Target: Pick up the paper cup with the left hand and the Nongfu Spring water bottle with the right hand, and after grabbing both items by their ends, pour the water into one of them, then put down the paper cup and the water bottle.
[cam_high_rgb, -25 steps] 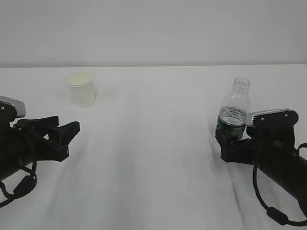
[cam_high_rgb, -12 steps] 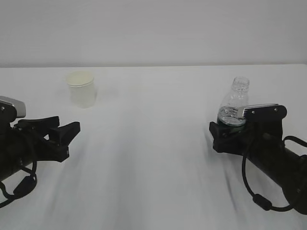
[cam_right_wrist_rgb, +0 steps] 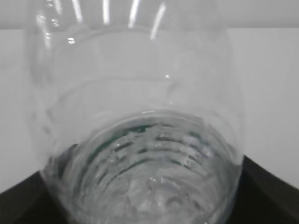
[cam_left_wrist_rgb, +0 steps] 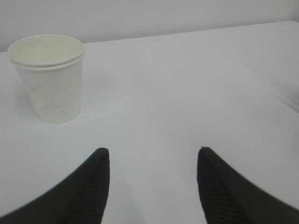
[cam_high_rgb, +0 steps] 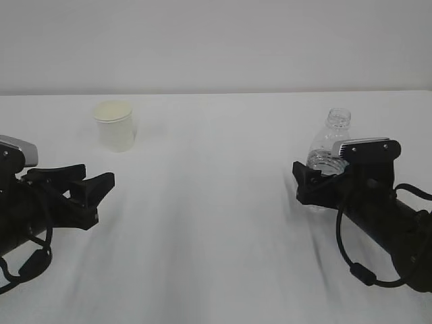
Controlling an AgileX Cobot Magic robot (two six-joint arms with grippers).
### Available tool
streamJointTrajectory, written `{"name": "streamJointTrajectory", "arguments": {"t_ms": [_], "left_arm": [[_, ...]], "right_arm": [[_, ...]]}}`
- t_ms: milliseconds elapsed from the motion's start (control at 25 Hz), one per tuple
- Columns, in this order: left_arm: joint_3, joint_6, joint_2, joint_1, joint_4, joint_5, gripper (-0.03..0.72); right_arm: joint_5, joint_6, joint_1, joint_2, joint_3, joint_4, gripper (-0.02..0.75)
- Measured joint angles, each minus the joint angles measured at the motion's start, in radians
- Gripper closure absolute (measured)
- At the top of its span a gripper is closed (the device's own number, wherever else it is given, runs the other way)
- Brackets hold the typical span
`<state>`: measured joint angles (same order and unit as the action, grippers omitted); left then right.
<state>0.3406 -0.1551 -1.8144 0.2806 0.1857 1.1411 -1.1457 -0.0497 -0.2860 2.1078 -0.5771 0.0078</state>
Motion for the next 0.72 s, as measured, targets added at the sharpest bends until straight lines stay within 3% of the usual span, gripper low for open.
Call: {"name": "streamJointTrajectory", "arguments": {"t_ms": [720], "left_arm": [[0.0, 0.0, 0.0, 0.0, 0.001, 0.0, 0.263]], "right_arm": [[0.0, 0.012, 0.0, 0.055, -0.023, 0.006, 0.119]]}}
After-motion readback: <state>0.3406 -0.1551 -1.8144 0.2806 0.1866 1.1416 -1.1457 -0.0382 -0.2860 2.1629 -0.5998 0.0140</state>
